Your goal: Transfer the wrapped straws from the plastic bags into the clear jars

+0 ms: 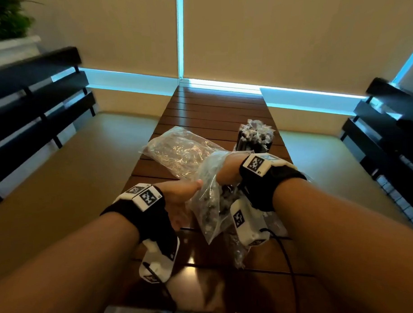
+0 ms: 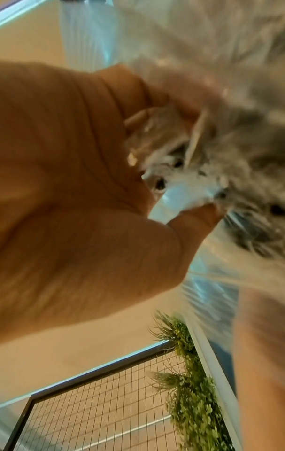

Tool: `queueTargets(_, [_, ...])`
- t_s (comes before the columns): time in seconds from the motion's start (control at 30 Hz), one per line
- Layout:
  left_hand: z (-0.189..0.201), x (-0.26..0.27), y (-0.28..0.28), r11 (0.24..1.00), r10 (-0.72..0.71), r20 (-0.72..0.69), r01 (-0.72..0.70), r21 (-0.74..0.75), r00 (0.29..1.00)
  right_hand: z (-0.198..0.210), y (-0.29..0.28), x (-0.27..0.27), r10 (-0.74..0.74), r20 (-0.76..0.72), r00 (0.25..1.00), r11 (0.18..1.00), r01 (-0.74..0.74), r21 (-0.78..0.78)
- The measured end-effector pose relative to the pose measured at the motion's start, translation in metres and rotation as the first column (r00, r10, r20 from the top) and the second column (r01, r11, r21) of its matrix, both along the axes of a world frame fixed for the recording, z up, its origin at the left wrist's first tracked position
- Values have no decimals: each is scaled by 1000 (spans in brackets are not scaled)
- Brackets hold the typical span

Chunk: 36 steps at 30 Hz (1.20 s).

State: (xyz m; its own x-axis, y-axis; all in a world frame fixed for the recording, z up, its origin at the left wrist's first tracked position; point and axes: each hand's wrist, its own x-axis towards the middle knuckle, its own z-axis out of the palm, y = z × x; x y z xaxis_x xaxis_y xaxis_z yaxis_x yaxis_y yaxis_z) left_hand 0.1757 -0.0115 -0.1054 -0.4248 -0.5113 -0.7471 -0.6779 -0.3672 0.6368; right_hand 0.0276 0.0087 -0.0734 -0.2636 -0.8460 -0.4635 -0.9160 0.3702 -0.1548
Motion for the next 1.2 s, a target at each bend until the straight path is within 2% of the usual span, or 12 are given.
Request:
queueTargets(0.1, [-6, -7, -2, 997, 60, -26, -59, 41, 998, 1, 14, -1, -42, 5, 999, 999, 42, 18])
queueTargets(0.3, [38, -19, 10, 976, -144, 29, 147, -162, 989, 8, 35, -22, -185, 284, 941, 982, 185, 27])
queueTargets(0.43, [75, -23, 6, 820, -203, 163, 259, -510, 965, 37, 61, -22, -180, 522, 834, 980, 199, 19])
queueTargets(0.57, [97, -14, -3, 776, -179, 124, 217, -592, 976, 48, 64, -18, -163, 569, 806, 966, 247, -73])
queueTargets(0.7, [89, -9, -18, 693, -85, 106, 135, -709, 991, 32, 36, 0, -46, 423, 905, 967, 147, -209])
queueTargets(0.8, [67, -4, -28, 664, -33, 153, 136, -735, 988, 21, 27, 5, -58, 336, 940, 952, 153, -266])
queueTargets(0.87, [51, -2, -36, 655, 1, 120, 90, -751, 993, 10, 21, 4, -81, 278, 957, 957, 153, -248])
queueTargets(0.97, [32, -2, -43, 697, 63, -15, -55, -715, 998, -8, 12, 3, -136, 200, 970, 974, 168, -154])
queueTargets(1.03, [22, -2, -46, 708, 61, -42, -73, -703, 997, -22, 5, 0, -92, 115, 989, 988, 105, -117])
queueTargets(1.13, [13, -1, -44, 736, -29, -71, -27, -677, 997, -54, -5, -10, -42, 6, 999, 996, 42, -76])
queueTargets(1.17, [11, -1, -43, 722, -88, -49, 30, -691, 995, -55, -4, -11, -62, 1, 998, 996, 62, -58])
queueTargets(1.2, [8, -2, -43, 687, -146, 50, 138, -714, 988, -49, 0, -10, -77, 24, 997, 994, 79, -76])
